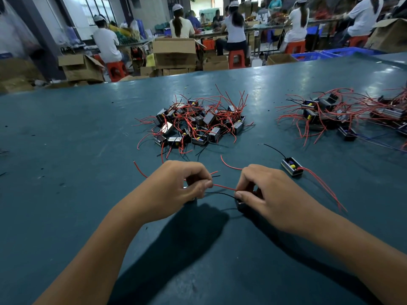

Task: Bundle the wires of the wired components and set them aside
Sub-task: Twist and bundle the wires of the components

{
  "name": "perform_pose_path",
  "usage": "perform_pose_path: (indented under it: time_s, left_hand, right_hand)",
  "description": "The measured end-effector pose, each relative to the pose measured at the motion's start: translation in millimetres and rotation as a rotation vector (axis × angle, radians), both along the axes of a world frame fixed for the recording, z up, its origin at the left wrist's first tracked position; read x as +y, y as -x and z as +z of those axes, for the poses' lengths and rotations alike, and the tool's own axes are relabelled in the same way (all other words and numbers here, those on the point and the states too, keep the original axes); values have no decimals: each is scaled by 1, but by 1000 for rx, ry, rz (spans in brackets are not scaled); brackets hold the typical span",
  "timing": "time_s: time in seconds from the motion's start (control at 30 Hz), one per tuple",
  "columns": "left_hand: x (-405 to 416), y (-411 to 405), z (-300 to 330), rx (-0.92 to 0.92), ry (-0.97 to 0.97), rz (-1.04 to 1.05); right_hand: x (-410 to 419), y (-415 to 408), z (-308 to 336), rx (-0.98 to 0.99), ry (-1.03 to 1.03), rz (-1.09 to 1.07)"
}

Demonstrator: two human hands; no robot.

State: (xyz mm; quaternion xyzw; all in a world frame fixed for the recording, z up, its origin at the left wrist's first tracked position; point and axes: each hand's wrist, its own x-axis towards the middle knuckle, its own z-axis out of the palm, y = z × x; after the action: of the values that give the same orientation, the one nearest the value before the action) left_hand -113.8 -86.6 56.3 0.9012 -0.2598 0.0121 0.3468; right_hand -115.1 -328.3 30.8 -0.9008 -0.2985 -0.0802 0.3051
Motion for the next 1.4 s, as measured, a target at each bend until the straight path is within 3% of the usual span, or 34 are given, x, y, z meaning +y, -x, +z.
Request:
perform_pose_path:
  time_s: [0.17, 0.4, 0.67, 1.0, 1.2, 1.4]
  left_hand:
    - [3, -1, 1, -74, -12, -45]
    - [24, -9, 6, -109, 77, 45]
    - [18, -11, -3, -49, -219, -65]
    - [18, -13, -6, -68, -195, -35]
    - [16, -14, -6, -153, -92, -28]
    - [21, -15, -4, -123, 69, 47]
  right_hand:
    - [-1, 1, 1, 12, -19, 15]
    - [-5, -5, -3, -11, -25, -48]
    - [-5, -5, -4, 3, -33, -77]
    - [-7, -6, -4, 66, -22, -123]
    - [-1, -3, -7, 74, 44, -89]
    - [2, -1, -7, 47, 91, -86]
